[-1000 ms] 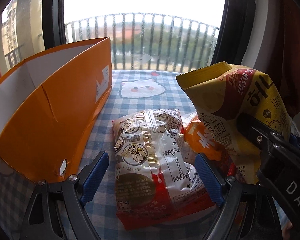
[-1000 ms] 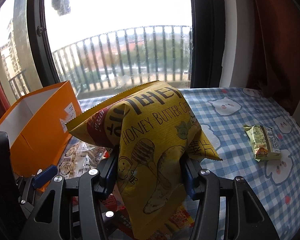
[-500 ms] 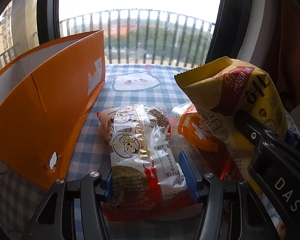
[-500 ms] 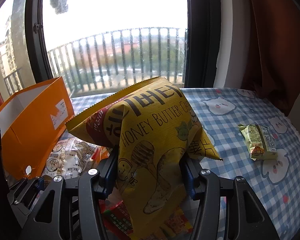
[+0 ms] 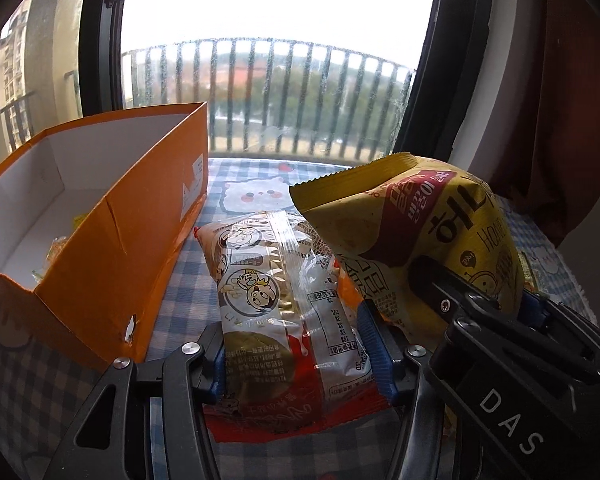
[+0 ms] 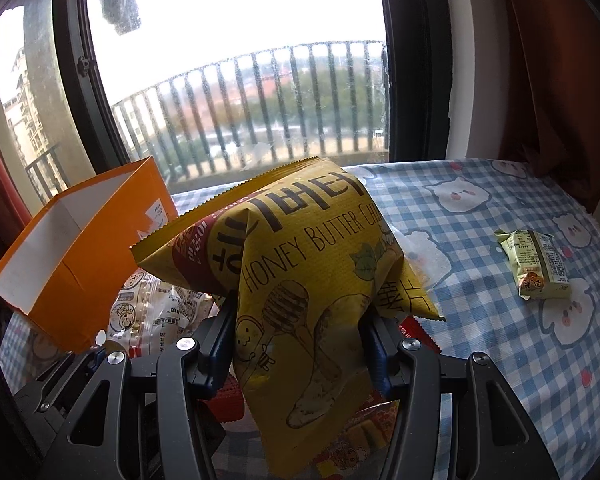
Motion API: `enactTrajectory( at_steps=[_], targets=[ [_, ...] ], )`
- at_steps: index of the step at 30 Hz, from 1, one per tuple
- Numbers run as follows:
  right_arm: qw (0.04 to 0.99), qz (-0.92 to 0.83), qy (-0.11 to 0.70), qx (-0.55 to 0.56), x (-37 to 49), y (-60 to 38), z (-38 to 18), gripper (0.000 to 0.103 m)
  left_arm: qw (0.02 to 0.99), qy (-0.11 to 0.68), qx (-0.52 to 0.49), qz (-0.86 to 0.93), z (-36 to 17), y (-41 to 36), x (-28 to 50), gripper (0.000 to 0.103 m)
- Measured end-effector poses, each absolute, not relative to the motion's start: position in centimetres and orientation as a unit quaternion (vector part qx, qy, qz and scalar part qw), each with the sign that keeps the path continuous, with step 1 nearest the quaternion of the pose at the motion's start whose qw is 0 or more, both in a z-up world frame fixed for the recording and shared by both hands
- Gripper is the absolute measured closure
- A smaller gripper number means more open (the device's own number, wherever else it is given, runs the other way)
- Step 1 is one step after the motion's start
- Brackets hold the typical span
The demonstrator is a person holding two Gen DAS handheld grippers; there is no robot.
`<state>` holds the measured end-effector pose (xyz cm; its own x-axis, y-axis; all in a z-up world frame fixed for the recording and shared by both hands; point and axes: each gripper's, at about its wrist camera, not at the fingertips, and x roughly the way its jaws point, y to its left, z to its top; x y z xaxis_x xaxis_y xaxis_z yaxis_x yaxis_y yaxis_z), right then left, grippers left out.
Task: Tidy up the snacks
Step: 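Release the bread pack into the box with left tool while right tool carries the bag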
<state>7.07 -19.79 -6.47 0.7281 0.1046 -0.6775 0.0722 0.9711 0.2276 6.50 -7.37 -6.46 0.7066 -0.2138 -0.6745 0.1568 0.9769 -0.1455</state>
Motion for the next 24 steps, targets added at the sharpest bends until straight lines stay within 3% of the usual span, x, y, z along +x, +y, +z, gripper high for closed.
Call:
enactTrajectory(
  at_steps=[24],
  targets=[
    [0.953,0.002,0.278,0.122,6.6,-20.1,2.5,0.045,0.947,0.286,-0.060,-0.130,0.4,-6.5,7.3,0.046]
  ],
)
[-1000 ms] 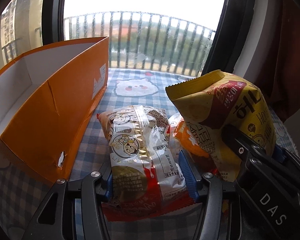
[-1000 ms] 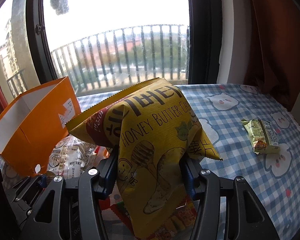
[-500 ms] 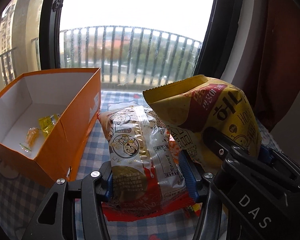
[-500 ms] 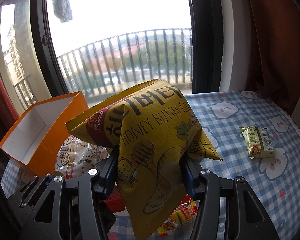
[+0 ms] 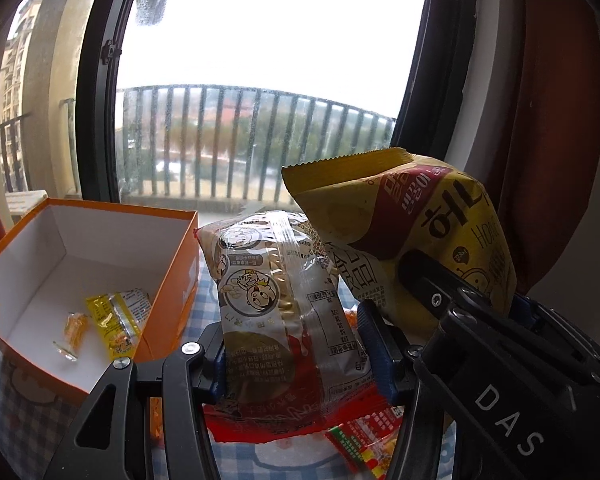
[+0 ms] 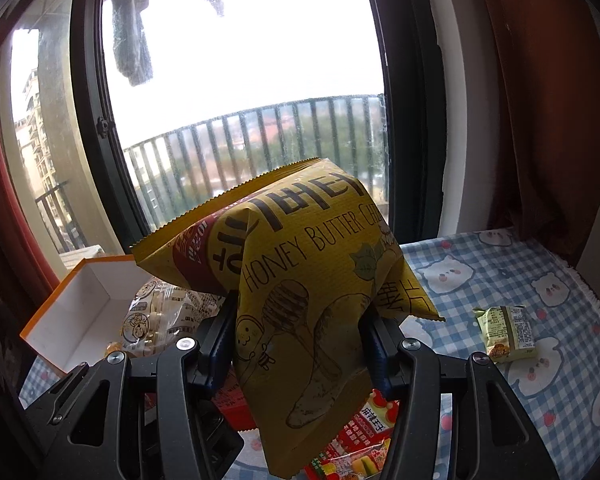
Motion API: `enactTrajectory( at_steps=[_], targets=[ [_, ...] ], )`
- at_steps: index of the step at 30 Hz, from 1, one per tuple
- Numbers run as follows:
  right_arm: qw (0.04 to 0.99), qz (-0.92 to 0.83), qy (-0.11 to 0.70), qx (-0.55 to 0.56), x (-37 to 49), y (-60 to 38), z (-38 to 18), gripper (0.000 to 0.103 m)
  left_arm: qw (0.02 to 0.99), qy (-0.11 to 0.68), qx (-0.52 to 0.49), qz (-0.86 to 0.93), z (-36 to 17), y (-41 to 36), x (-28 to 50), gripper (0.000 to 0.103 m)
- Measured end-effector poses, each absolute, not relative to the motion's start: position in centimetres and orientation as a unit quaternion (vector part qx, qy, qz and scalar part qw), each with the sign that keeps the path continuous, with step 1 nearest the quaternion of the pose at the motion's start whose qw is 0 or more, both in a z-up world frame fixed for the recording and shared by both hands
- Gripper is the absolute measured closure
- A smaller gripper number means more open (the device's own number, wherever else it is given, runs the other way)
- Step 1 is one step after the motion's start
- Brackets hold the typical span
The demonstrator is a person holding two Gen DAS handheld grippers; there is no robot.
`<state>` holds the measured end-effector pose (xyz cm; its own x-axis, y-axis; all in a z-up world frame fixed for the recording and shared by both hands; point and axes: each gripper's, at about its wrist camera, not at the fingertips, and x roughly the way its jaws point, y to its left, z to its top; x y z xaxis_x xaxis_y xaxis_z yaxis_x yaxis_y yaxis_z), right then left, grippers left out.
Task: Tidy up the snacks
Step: 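Release the bread pack into the box with left tool while right tool carries the bag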
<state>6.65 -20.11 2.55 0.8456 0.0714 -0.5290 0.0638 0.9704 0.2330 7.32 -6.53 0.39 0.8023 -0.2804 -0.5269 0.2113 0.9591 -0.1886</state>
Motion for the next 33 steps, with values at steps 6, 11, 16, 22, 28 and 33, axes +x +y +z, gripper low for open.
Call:
enactTrajectory(
  at_steps=[6,11,16,22,28,33],
  targets=[
    [0.959,0.013,0.260,0.114,7.9,-18.2,4.0,0.045,0.957,0.266,-0.069,-0.098,0.2,-4.0,8.6,0.046],
    [0.958,0.028,0.257,0.121,9.9,-16.2,4.6,0.045,0.957,0.268,-0.086,-0.073,0.3,-2.4,9.8,0.046],
    [0.957,0.049,0.252,0.138,11.6,-14.1,5.3,0.045,0.958,0.267,-0.089,-0.051,0.7,-0.6,10.7,0.046],
    [0.953,0.084,0.252,0.145,13.3,-10.5,5.7,0.045,0.957,0.272,-0.103,-0.018,0.9,2.8,11.0,0.046],
    [0.945,0.120,0.261,0.155,14.7,-6.8,5.8,0.045,0.956,0.273,-0.106,0.013,0.8,6.0,11.4,0.046],
    [0.940,0.140,0.274,0.145,16.0,-3.1,5.3,0.045,0.954,0.281,-0.097,0.045,0.3,9.3,12.3,0.046]
  ],
)
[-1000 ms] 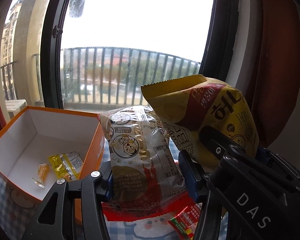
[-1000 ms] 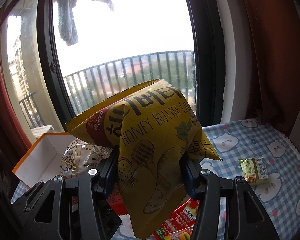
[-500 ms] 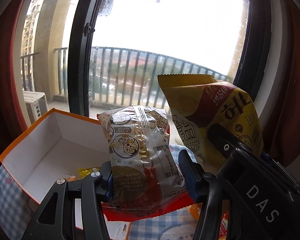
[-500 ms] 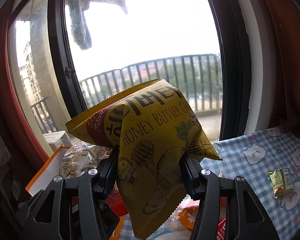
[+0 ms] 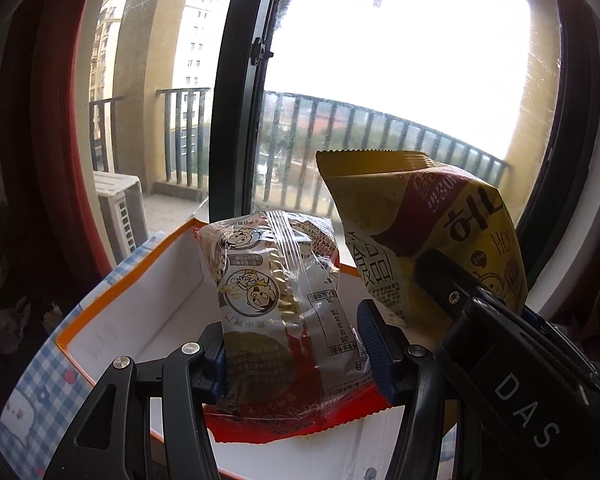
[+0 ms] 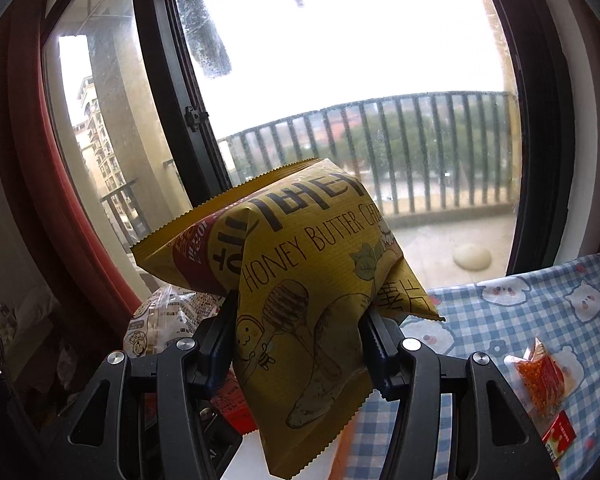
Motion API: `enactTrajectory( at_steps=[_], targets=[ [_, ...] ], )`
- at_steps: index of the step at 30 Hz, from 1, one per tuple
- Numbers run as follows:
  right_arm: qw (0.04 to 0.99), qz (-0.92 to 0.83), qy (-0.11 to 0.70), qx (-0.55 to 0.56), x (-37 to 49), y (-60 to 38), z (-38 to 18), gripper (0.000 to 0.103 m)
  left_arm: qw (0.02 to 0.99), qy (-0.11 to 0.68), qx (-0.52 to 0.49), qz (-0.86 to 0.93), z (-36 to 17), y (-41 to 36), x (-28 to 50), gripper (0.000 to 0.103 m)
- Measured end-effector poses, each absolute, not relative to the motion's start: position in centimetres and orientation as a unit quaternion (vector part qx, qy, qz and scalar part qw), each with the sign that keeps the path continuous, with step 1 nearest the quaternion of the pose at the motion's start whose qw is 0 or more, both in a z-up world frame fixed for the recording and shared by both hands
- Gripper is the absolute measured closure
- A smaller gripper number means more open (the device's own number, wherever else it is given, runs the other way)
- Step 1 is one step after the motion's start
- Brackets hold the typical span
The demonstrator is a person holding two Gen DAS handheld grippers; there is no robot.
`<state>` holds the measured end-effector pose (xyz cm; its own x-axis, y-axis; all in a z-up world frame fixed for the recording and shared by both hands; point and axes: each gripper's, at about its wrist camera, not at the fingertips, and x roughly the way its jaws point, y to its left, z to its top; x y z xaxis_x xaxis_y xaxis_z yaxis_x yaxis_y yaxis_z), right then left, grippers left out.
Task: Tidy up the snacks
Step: 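Release the bread pack into the box with left tool while right tool carries the bag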
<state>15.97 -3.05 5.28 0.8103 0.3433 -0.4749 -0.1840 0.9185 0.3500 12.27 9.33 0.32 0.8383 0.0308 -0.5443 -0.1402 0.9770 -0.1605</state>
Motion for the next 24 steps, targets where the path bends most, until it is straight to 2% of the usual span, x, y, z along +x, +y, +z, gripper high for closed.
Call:
enactTrajectory(
  at_steps=[8,16,24],
  targets=[
    [0.930,0.163,0.287,0.161,17.9,0.6,4.8,0.045,0.943,0.317,-0.093,0.038,0.0,13.2,15.0,0.046],
    [0.914,0.178,0.328,0.160,19.5,1.4,3.0,0.045,0.920,0.384,-0.065,0.029,-1.5,12.8,16.6,0.045],
    [0.908,0.195,0.340,0.149,19.5,2.2,2.9,0.045,0.921,0.386,-0.018,0.039,-1.2,12.7,16.4,0.041]
  ],
)
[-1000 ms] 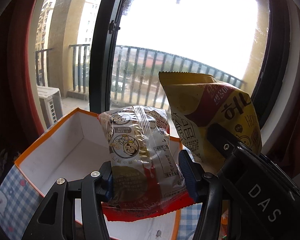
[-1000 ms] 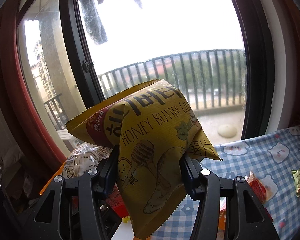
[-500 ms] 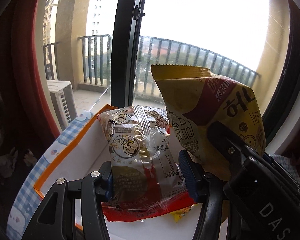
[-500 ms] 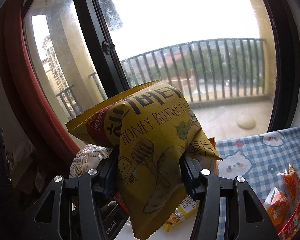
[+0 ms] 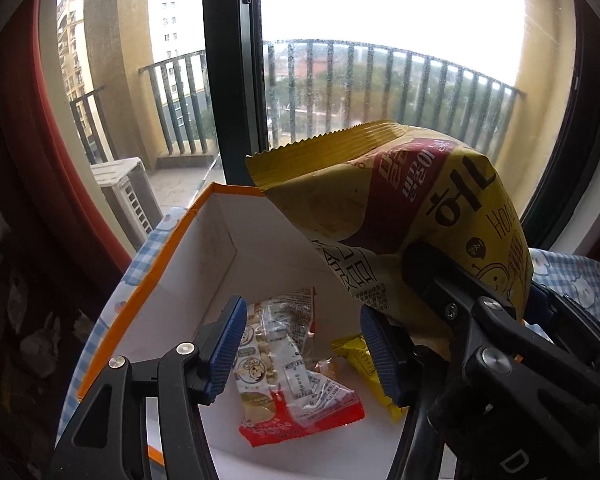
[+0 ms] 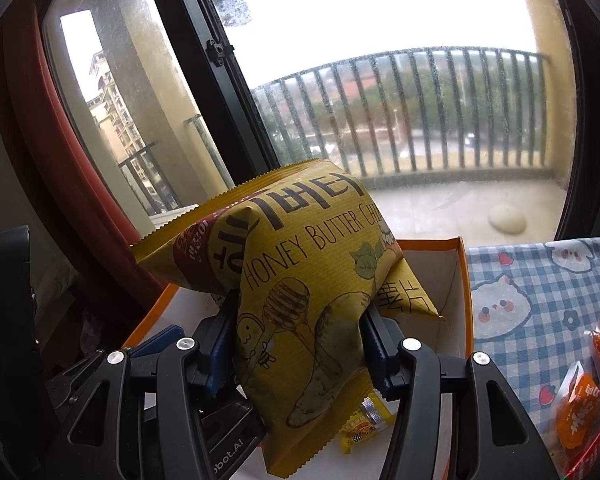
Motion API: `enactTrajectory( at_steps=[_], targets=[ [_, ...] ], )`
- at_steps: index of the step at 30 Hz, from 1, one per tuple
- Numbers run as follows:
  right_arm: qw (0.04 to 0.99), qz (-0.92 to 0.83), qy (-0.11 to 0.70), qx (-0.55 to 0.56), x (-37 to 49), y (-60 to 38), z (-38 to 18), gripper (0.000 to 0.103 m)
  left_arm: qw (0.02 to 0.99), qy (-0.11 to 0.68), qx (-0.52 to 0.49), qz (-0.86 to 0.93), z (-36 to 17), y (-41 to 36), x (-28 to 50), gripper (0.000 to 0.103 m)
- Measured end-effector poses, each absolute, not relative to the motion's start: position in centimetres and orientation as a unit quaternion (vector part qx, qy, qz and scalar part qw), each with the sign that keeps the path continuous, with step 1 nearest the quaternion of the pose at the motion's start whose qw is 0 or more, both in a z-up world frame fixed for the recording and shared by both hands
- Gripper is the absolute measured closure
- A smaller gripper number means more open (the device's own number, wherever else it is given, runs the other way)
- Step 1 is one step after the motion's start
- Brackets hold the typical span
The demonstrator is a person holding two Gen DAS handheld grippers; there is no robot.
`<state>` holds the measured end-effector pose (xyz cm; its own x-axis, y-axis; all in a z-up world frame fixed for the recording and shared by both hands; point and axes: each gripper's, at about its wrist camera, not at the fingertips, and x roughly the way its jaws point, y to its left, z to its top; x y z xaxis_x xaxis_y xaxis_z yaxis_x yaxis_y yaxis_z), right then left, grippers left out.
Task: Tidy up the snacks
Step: 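Release the bread pack into the box with left tool while right tool carries the bag, then lower the HONEY BUTTER bag into the orange box and open the right tool, then withdraw both tools from the orange box back over the snacks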
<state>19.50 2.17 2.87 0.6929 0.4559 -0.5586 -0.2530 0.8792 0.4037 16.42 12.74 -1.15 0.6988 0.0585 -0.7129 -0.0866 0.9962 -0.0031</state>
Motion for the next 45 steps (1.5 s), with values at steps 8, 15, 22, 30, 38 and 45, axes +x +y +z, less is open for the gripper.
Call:
enactTrajectory(
  at_steps=[8,15,22,30,38,45],
  targets=[
    [0.903,0.213,0.334,0.164,19.2,1.5,2.6,0.045,0.926,0.374,-0.016,0.047,-0.9,14.0,16.2,0.035],
    [0.903,0.200,0.335,0.181,19.5,0.1,2.4,0.045,0.931,0.356,-0.010,0.078,-0.9,14.7,16.4,0.024],
    [0.870,0.229,0.380,0.213,20.1,0.9,1.3,0.044,0.932,0.338,0.037,0.124,-1.1,14.6,16.4,0.022],
    [0.879,0.234,0.368,0.194,19.2,1.4,2.8,0.008,0.939,0.336,0.011,0.075,-0.4,15.0,16.0,0.018],
    [0.899,0.209,0.346,0.167,17.9,0.8,4.0,0.006,0.936,0.347,-0.032,0.038,-0.3,14.8,15.9,0.018],
    [0.909,0.195,0.330,0.162,17.0,-0.1,4.9,0.005,0.937,0.343,-0.061,0.012,0.5,14.2,15.4,0.018]
  ],
)
